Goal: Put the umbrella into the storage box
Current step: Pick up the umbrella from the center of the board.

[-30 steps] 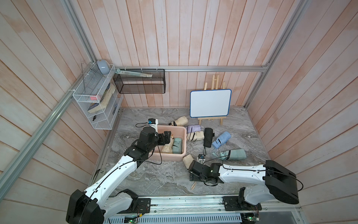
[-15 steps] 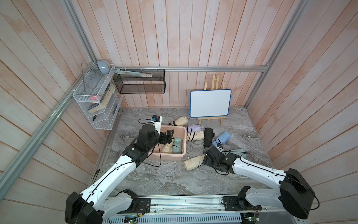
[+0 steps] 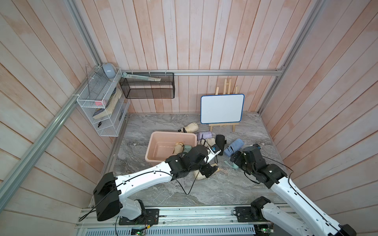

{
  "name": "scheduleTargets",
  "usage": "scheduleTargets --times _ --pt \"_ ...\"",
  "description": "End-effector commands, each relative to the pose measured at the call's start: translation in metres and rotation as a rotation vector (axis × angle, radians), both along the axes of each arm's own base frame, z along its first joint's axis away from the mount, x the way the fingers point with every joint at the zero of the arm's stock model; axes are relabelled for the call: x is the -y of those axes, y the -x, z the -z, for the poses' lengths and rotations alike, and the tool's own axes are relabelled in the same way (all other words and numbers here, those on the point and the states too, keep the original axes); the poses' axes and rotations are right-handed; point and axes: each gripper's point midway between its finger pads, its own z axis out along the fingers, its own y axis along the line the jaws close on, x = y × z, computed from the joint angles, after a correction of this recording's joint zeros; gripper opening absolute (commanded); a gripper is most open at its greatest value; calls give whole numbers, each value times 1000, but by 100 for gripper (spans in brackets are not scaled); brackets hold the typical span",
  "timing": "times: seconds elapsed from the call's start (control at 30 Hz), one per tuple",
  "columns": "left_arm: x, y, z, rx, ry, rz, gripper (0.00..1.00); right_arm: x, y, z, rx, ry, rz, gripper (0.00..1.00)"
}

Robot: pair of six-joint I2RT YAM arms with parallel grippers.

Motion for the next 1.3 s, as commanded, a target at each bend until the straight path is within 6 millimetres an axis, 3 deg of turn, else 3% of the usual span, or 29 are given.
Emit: scheduleTargets --times 0.0,0.13,0.33,0.67,0.93,1.27 --pt "6 0 13 2 -78 24 94 33 15 -15 -14 122 27 87" --pt "16 0 37 -32 -136 47 94 61 25 -44 45 182 116 87" --pt "25 -7 84 -104 -331 57 94 67 33 -74 142 146 148 85" --pt "32 -14 118 -194 -473 112 95 72 47 -74 155 118 168 84" --pt "25 -33 135 -232 -550 72 95 69 41 -79 162 125 155 84" --pt "17 -42 157 -286 -615 58 96 66 36 -78 163 118 152 84"
